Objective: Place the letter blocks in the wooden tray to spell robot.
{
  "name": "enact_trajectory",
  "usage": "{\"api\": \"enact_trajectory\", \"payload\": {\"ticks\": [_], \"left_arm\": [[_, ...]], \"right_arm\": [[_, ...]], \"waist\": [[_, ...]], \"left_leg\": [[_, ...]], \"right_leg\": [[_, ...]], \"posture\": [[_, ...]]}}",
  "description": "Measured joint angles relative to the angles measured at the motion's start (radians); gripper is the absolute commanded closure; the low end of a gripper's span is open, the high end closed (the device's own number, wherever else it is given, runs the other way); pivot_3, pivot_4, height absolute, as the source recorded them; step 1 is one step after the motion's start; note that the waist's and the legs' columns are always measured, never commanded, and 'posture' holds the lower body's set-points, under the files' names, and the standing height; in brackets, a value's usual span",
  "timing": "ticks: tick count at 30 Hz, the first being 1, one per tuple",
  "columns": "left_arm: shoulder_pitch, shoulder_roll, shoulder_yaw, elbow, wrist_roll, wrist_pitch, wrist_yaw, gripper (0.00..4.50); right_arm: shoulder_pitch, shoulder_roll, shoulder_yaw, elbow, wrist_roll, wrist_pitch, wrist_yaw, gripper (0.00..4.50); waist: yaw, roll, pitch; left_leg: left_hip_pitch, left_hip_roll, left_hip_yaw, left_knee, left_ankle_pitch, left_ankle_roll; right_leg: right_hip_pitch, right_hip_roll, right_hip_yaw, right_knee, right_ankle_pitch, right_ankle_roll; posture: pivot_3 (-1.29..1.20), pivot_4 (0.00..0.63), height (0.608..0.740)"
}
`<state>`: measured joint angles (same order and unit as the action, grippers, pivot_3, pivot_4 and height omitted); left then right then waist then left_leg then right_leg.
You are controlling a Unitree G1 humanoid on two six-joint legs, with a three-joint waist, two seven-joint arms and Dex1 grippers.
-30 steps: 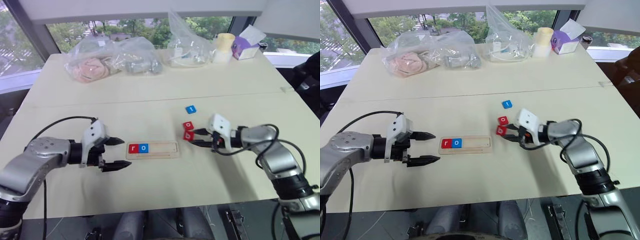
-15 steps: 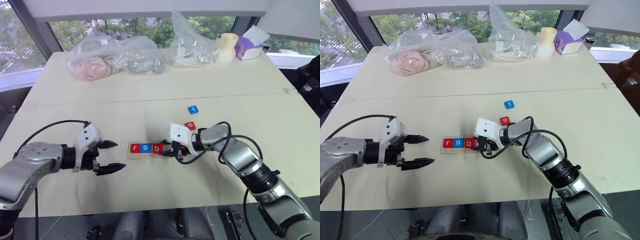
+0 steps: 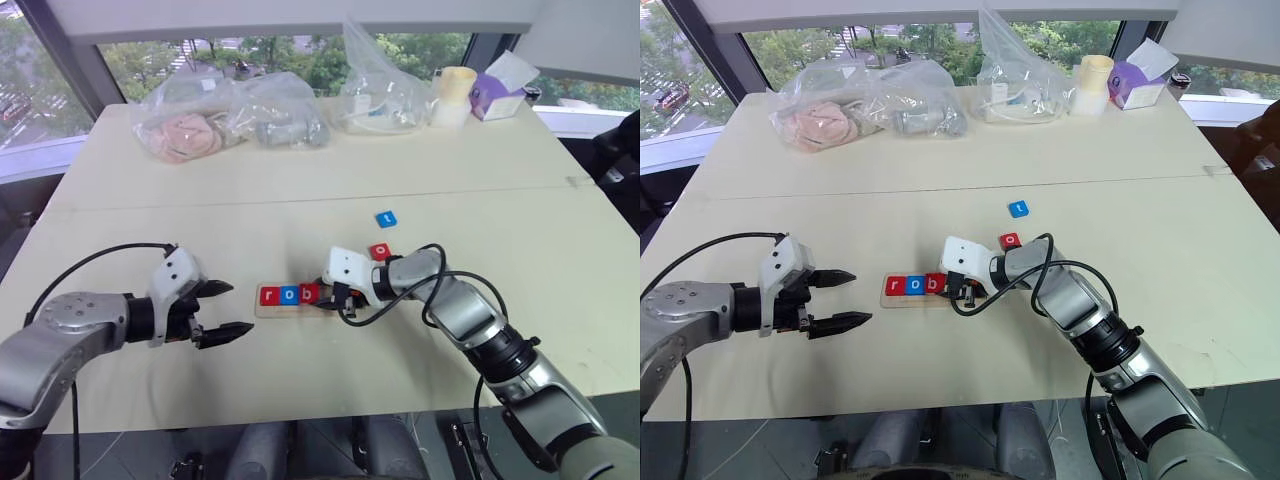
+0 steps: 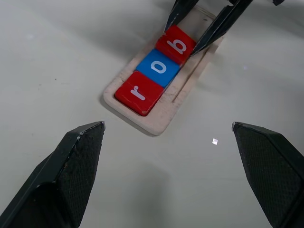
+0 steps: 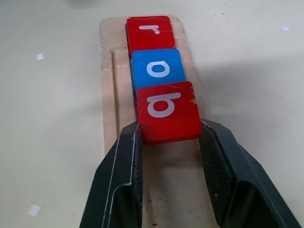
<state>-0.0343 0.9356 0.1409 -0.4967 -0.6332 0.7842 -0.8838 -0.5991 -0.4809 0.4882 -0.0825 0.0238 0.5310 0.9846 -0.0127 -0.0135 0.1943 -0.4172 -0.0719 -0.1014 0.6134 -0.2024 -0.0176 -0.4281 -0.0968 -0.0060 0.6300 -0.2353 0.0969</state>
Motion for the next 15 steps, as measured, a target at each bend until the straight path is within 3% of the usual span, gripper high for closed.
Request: {"api": "enact_trajectory", "payload": {"ticks": [6,7,15], "left_arm": [[0.0,-0.005,0.0,-0.008,-0.002,0.0,0.011,0.0],[0.0,-0.006,0.0,-0.008,-0.002,0.0,0.012,0.0],[-0.001,-0.009,-0.001,-0.007,0.0,-0.006,0.011,0.0]], "right_arm": [[0.0,0.004,-0.003,0.0,-0.001,-0.001,0.003,0.27],[0.0,0.007,-0.003,0.0,-0.001,0.0,0.003,0.06],[-0.024,0.051,-0.081,0.0,0.043,0.008,-0.018,0.06]], "waist": [[0.0,0.0,0.0],[0.0,0.0,0.0],[0.0,0.0,0.0]], "left_leg": [[0.0,0.0,0.0,0.0,0.0,0.0],[0.001,0.0,0.0,0.0,0.0,0.0],[0.001,0.0,0.0,0.0,0.0,0.0]], "right_leg": [[0.0,0.0,0.0,0.0,0.0,0.0],[0.0,0.0,0.0,0.0,0.0,0.0],[0.001,0.0,0.0,0.0,0.0,0.0]], "posture": [[0.0,0.15,0.74],[0.0,0.15,0.74],[0.0,0.15,0.74]]}}
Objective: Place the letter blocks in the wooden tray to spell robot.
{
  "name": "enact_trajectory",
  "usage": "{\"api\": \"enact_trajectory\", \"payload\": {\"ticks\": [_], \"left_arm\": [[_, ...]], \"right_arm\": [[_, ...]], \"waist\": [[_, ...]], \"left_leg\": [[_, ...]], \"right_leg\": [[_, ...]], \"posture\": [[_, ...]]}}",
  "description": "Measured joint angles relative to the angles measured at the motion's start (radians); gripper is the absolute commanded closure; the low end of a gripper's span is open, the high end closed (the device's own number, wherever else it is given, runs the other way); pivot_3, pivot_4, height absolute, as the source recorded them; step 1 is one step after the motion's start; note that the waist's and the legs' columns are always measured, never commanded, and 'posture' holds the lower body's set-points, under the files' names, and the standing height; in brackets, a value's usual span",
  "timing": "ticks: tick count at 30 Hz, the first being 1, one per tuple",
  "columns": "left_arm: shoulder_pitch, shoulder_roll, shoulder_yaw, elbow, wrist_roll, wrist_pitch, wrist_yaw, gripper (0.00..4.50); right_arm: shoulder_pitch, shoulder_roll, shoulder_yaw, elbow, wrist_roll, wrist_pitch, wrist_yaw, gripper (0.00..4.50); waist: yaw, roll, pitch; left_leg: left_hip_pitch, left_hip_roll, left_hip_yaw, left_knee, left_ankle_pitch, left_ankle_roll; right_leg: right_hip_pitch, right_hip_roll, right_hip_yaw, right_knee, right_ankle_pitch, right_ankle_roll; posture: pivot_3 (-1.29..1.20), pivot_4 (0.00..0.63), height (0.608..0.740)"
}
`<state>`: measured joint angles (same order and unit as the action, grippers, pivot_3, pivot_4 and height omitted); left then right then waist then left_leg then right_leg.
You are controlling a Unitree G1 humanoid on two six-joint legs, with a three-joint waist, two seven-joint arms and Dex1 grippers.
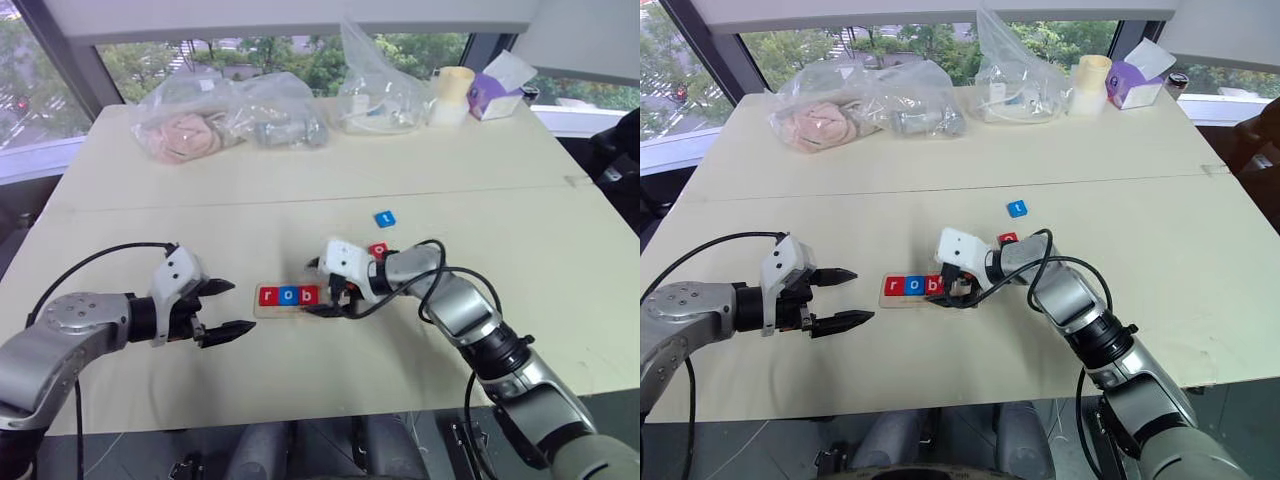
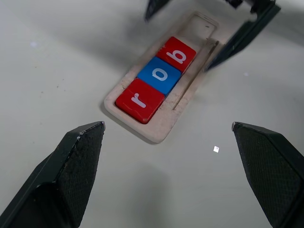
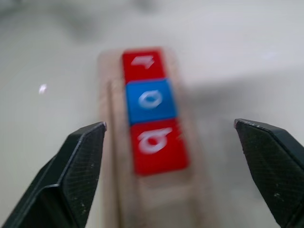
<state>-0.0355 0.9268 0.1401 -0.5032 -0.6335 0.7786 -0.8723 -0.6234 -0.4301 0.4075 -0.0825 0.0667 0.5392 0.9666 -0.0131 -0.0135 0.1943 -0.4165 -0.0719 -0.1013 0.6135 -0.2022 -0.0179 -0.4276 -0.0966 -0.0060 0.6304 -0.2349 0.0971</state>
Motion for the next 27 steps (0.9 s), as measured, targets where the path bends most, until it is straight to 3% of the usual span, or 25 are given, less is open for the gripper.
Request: {"api": "enact_trajectory", "payload": {"ticks": [8,13,19,27], "left_arm": [[-0.063,-0.079,0.011,0.002,-0.038,0.004,0.037,0.0],[-0.166,-0.184,0.051,0.024,-0.117,0.026,0.114,0.0],[-0.196,-0.203,-0.038,0.064,-0.036,-0.005,0.139,0.0],[-0.25,-0.231,-0.097,0.108,0.014,-0.032,0.125,0.0]], "right_arm": [[0.011,-0.005,-0.239,0.013,0.06,0.072,-0.146,0.06],[0.09,0.064,-0.436,-0.072,0.057,0.409,-0.428,0.06],[0.206,0.165,-0.418,-0.268,0.056,0.598,-0.583,0.06],[0.189,0.236,-0.392,-0.164,0.038,0.551,-0.707,0.06]], "waist": [[0.004,0.0,0.0],[0.003,0.0,0.0],[-0.003,0.001,-0.001],[0.0,0.0,-0.001]], "left_leg": [[0.0,0.0,0.0,0.0,0.0,0.0],[0.0,0.0,0.0,0.0,0.001,-0.001],[0.002,0.001,0.001,-0.001,0.001,-0.001],[0.003,0.0,0.001,0.0,0.002,-0.002]], "right_leg": [[0.0,0.0,0.0,0.0,0.001,0.002],[0.0,0.0,0.0,0.001,0.002,0.002],[0.0,0.001,0.001,0.001,0.002,0.001],[0.002,0.001,0.001,0.001,0.002,-0.001]], "posture": [[0.0,0.15,0.74],[0.0,0.15,0.74],[0.0,0.15,0.74],[0.0,0.15,0.74]]}}
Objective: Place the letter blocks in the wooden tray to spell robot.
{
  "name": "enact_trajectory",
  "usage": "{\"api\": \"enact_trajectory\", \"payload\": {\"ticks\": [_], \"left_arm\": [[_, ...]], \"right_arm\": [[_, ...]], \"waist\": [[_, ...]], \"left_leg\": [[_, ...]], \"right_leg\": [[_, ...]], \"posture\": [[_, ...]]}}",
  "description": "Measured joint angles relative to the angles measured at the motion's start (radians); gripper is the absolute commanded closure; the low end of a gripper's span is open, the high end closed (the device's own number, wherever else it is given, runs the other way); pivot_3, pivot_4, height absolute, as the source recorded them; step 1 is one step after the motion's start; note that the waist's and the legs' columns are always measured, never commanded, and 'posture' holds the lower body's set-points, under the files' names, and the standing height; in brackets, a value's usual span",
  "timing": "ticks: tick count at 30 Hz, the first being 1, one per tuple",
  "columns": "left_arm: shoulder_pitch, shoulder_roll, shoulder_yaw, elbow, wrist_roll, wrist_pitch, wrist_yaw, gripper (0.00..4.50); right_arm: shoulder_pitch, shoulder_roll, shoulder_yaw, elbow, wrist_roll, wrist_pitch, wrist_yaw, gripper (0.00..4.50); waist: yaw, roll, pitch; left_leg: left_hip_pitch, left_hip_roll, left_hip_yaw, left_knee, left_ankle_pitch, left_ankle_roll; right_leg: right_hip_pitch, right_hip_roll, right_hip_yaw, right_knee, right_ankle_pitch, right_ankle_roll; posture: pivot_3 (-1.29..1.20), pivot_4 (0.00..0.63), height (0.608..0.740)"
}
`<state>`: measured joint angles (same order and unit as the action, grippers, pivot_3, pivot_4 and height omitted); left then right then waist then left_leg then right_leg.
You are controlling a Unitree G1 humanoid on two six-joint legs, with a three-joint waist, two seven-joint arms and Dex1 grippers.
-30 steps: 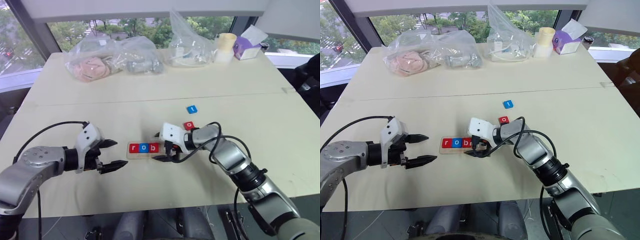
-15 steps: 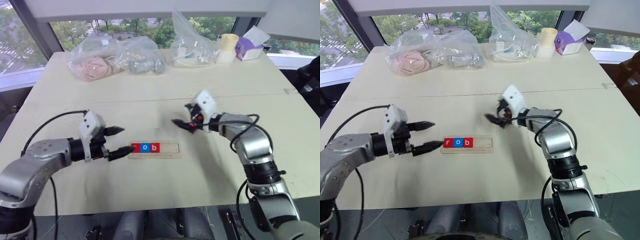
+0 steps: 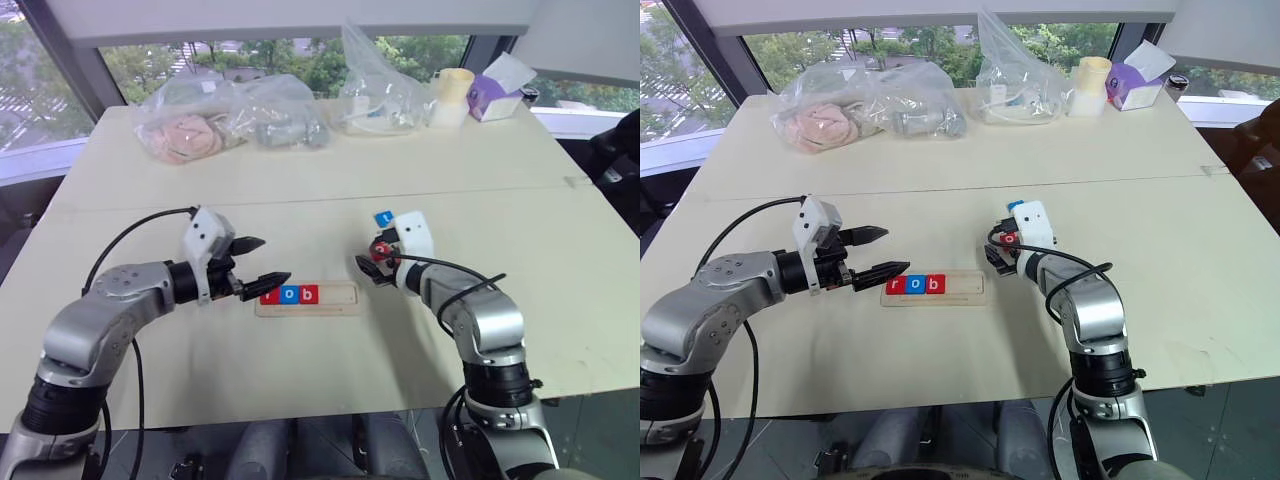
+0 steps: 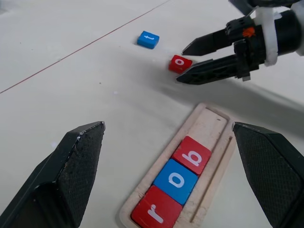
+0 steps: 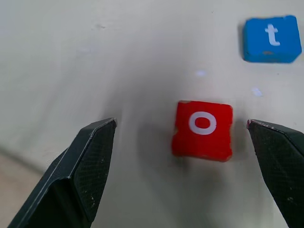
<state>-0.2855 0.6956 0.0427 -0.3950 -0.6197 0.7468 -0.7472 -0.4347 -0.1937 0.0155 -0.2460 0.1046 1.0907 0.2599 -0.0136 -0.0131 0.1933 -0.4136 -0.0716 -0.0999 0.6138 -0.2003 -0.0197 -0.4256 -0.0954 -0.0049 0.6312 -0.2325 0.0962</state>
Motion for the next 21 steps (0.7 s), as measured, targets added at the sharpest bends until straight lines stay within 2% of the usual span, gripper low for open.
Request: {"api": "enact_trajectory", "payload": {"ticks": [1,4,7,9,17,21], "left_arm": [[0.0,0.0,-0.003,0.001,0.001,-0.001,-0.002,0.0],[0.0,-0.001,-0.013,0.001,0.002,-0.001,-0.01,0.0],[0.006,0.0,-0.015,0.0,0.002,-0.001,-0.011,0.0],[0.016,0.001,-0.015,-0.005,0.0,0.001,-0.016,0.0],[0.04,0.042,-0.028,-0.042,-0.002,0.01,-0.075,0.0],[0.042,0.074,-0.061,-0.065,0.001,0.009,-0.124,0.0]], "right_arm": [[0.0,0.0,0.004,0.006,-0.003,-0.013,-0.006,0.06],[0.009,0.0,0.018,0.016,-0.012,-0.045,-0.032,0.91],[0.024,0.001,0.018,0.019,-0.023,-0.072,-0.057,2.51],[0.024,0.01,0.021,0.019,-0.023,-0.076,-0.069,3.38],[0.026,0.001,0.029,0.001,-0.024,-0.069,-0.097,3.36],[0.061,-0.035,-0.024,-0.145,-0.019,0.014,-0.099,3.36]], "waist": [[0.0,0.0,0.0],[-0.001,0.0,0.0],[-0.001,0.0,0.0],[-0.003,0.0,0.0],[-0.002,0.0,0.0],[0.004,0.0,0.0]], "left_leg": [[0.0,0.0,0.0,0.0,0.0,0.0],[0.0,0.0,0.0,0.0,0.0,0.0],[0.0,0.0,0.0,0.0,0.0,0.0],[0.001,0.001,0.0,0.0,0.0,0.0],[0.001,0.001,0.0,0.0,0.0,0.0],[0.0,0.0,0.0,-0.001,0.0,0.0]], "right_leg": [[0.0,0.0,0.0,0.0,0.001,0.002],[0.0,0.0,0.0,0.0,0.001,0.003],[0.0,0.0,0.0,0.0,0.001,0.002],[0.0,0.0,0.0,0.0,0.001,0.001],[0.0,0.001,0.0,0.0,0.0,0.0],[0.001,0.0,0.0,-0.001,-0.001,0.0]], "posture": [[0.0,0.15,0.74],[0.0,0.15,0.74],[0.0,0.15,0.74],[0.0,0.15,0.74],[0.0,0.15,0.74],[0.0,0.15,0.74]]}}
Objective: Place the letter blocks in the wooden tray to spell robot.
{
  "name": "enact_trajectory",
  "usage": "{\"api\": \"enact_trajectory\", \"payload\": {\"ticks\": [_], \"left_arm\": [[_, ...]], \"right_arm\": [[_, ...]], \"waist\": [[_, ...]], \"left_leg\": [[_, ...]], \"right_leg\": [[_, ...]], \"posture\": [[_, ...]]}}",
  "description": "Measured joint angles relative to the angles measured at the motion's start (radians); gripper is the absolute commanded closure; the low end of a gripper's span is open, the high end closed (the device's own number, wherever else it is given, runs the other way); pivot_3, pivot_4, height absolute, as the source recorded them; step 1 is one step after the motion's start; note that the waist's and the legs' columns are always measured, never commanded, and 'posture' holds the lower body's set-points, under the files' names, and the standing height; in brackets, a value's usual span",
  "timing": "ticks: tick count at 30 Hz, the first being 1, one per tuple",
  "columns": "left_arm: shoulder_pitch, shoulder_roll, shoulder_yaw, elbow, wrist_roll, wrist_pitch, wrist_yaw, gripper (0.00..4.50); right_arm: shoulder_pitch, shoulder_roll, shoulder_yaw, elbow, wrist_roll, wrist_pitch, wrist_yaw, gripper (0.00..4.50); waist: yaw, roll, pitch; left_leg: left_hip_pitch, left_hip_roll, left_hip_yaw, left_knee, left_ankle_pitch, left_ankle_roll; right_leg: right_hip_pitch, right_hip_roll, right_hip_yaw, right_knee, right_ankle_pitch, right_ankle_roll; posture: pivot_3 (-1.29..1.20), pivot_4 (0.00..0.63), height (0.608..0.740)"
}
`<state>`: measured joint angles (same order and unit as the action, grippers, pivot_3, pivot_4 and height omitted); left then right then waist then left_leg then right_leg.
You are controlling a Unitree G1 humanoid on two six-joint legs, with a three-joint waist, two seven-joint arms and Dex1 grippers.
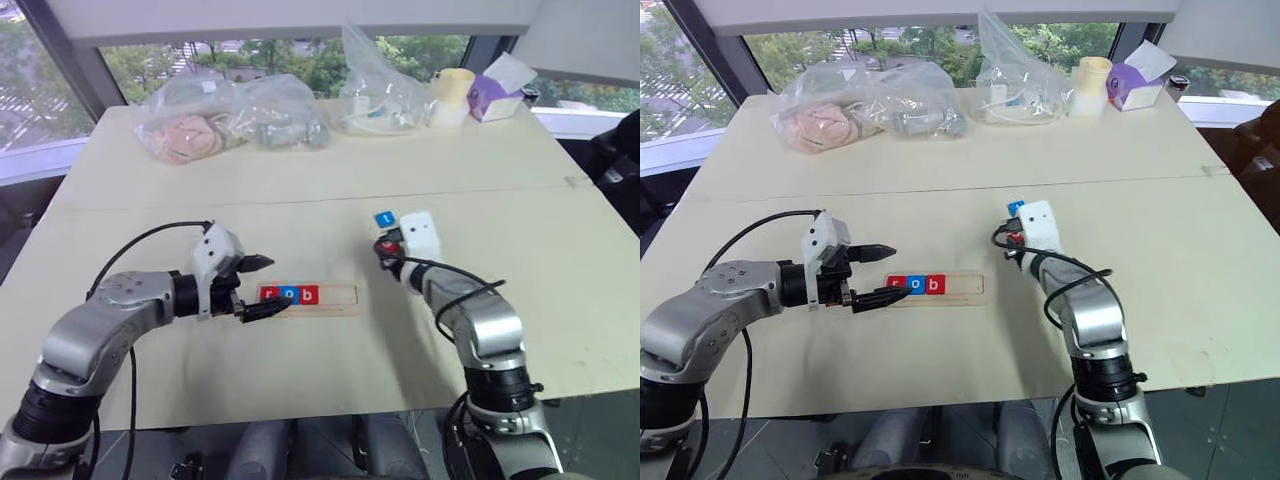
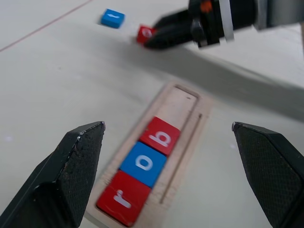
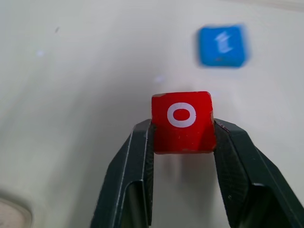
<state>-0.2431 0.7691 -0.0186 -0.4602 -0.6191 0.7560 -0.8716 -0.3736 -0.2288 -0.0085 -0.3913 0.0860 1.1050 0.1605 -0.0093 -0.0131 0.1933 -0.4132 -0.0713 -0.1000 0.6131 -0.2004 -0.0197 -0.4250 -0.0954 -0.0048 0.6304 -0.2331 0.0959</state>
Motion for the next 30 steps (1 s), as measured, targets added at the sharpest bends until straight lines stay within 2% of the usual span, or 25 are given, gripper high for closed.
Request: {"api": "enact_trajectory", "payload": {"ticks": [3,8,13,15,16,17,19,20,22,25,27,30], "left_arm": [[-0.007,0.023,-0.055,-0.015,0.03,-0.022,-0.041,0.0],[-0.033,0.009,-0.147,-0.014,0.07,-0.062,-0.087,0.0],[-0.061,-0.011,-0.164,0.001,0.082,-0.069,-0.098,0.0],[-0.074,-0.015,-0.165,0.018,0.088,-0.071,-0.106,0.0],[-0.077,-0.016,-0.165,0.024,0.089,-0.072,-0.109,0.0],[-0.078,-0.018,-0.165,0.03,0.09,-0.073,-0.112,0.0],[-0.08,-0.02,-0.165,0.036,0.095,-0.075,-0.118,0.0],[-0.081,-0.02,-0.165,0.04,0.096,-0.075,-0.122,0.0],[-0.082,-0.02,-0.165,0.05,0.099,-0.076,-0.128,0.0],[-0.082,-0.018,-0.163,0.055,0.1,-0.076,-0.132,0.0],[-0.082,-0.004,-0.159,0.061,0.1,-0.076,-0.146,0.0],[-0.084,0.028,-0.151,0.073,0.1,-0.082,-0.18,0.0]], "right_arm": [[0.065,0.029,-0.059,-0.137,0.017,0.13,-0.018,3.36],[0.127,0.159,-0.116,-0.333,0.025,0.368,-0.066,3.36],[0.127,0.216,-0.123,-0.408,0.017,0.467,-0.1,3.36],[0.132,0.254,-0.142,-0.409,0.013,0.487,-0.114,2.32],[0.141,0.27,-0.152,-0.409,0.01,0.494,-0.118,2.04],[0.151,0.272,-0.157,-0.408,0.01,0.501,-0.118,1.39],[0.151,0.272,-0.159,-0.411,0.016,0.502,-0.115,0.41],[0.149,0.271,-0.158,-0.411,0.017,0.502,-0.114,0.05],[0.148,0.263,-0.154,-0.411,0.019,0.502,-0.109,0.05],[0.143,0.167,-0.154,-0.39,0.04,0.475,-0.06,0.05],[0.119,0.022,-0.161,-0.339,0.076,0.365,0.039,0.05],[0.094,-0.21,-0.199,-0.237,0.157,0.112,0.287,0.05]], "waist": [[-0.002,0.0,0.0],[-0.005,0.0,0.0],[-0.004,0.0,0.0],[-0.004,0.0,0.0],[-0.004,0.0,0.0],[-0.004,0.0,0.0],[-0.004,0.0,0.0],[-0.004,0.0,0.0],[-0.003,0.0,0.0],[-0.004,0.0,0.0],[-0.005,0.001,0.0],[-0.005,0.0,0.001]], "left_leg": [[0.0,0.0,0.0,-0.001,0.0,0.0],[0.0,0.001,-0.001,-0.001,0.0,0.0],[0.0,0.001,-0.001,-0.001,0.0,0.0],[0.0,0.001,-0.001,-0.002,0.0,0.0],[0.0,0.001,-0.001,-0.002,0.0,0.0],[0.0,0.0,-0.001,-0.002,0.0,0.0],[0.0,0.0,-0.001,-0.002,0.0,0.0],[0.0,0.0,-0.001,-0.001,0.0,0.0],[0.0,0.0,-0.001,-0.001,0.0,0.0],[0.0,0.0,-0.001,-0.001,0.0,0.0],[-0.001,-0.001,0.001,-0.001,0.0,0.0],[-0.001,0.0,0.001,-0.002,0.0,0.001]], "right_leg": [[0.0,0.0,0.0,0.0,0.0,0.0],[-0.001,0.0,0.0,0.0,0.0,-0.001],[-0.001,0.0,0.0,0.0,0.0,0.0],[-0.001,0.0,0.0,0.0,0.0,0.0],[-0.001,0.0,0.0,0.0,0.0,0.0],[-0.001,0.0,0.0,-0.001,0.0,0.0],[-0.001,0.0,0.0,-0.001,0.0,0.0],[-0.001,0.0,0.0,-0.001,0.0,0.0],[-0.001,0.0,-0.001,-0.001,0.0,0.0],[0.0,-0.001,-0.001,-0.001,0.0,0.0],[0.0,-0.002,-0.001,-0.002,0.0,0.0],[0.0,-0.001,-0.001,-0.002,-0.002,0.002]], "posture": [[0.0,0.15,0.74],[0.0,0.15,0.74],[0.0,0.15,0.74],[0.0,0.15,0.74],[0.0,0.15,0.74],[0.0,0.15,0.74],[0.0,0.15,0.74],[0.0,0.15,0.74],[0.0,0.15,0.74],[0.0,0.15,0.74],[0.0,0.15,0.74],[0.0,0.15,0.74]]}}
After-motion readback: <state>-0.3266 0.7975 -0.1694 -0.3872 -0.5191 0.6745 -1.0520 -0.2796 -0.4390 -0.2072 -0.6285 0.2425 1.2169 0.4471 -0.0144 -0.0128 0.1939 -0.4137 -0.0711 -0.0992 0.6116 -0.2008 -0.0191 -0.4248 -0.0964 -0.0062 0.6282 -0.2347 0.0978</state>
